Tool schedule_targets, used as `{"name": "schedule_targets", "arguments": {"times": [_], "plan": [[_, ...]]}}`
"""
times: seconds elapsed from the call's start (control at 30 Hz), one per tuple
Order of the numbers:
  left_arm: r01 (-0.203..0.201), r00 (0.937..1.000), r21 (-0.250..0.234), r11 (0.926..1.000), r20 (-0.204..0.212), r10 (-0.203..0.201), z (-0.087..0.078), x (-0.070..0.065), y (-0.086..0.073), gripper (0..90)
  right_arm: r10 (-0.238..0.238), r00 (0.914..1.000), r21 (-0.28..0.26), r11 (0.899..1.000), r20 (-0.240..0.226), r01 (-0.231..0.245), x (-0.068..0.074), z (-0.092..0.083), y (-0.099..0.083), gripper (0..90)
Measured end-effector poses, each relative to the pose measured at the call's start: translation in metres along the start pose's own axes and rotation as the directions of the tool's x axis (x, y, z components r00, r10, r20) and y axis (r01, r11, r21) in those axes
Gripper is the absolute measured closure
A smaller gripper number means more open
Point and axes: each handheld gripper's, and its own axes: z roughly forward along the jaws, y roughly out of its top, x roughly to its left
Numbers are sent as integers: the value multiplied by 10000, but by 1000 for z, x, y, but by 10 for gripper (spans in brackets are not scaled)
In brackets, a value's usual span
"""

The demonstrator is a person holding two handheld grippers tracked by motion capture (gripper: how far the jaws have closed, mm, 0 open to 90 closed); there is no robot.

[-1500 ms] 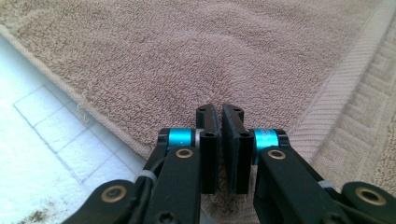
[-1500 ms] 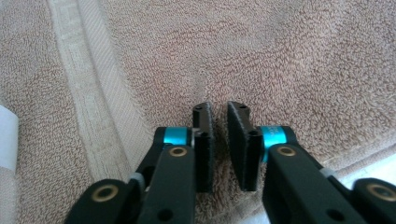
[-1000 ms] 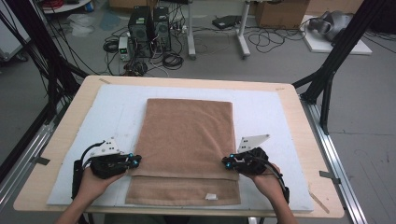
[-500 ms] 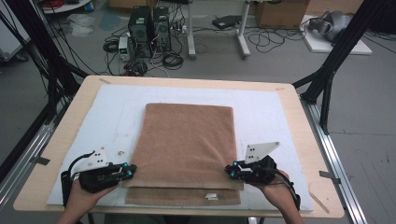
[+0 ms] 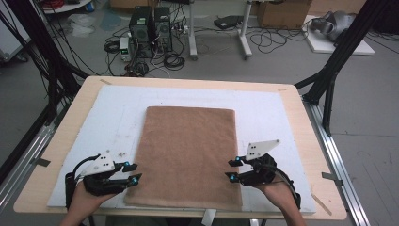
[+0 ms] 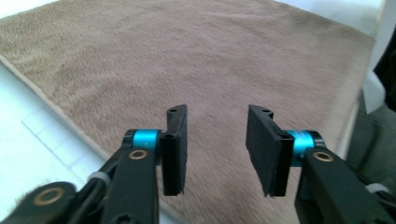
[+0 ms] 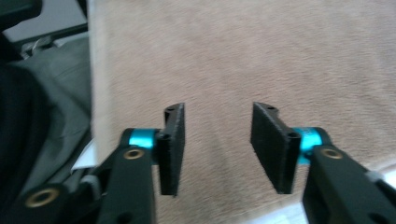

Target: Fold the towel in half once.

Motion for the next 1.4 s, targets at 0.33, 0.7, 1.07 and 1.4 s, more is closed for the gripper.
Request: {"name": "schedule_targets", "arguments": {"times": [0.33, 0.7, 1.07, 1.4], "plan": [[380, 9980, -199, 9991, -499, -390, 13, 19, 11, 441, 631, 9953, -355, 9975, 731, -607, -25, 7, 9, 342], [633, 9917, -367, 9973, -1099, -669, 9, 36, 23, 326, 794, 9919, -519, 9959, 991, -745, -40, 12, 28, 233], [600, 9916, -496, 9970, -1118, -652, 8, 39, 27, 309, 558, 9924, -255, 9983, 1097, -533, -41, 14, 38, 231], [698, 9905, -384, 9968, -1162, -738, 11, 43, 26, 310, 567, 9907, -267, 9982, 1234, -538, -42, 12, 37, 224]]}}
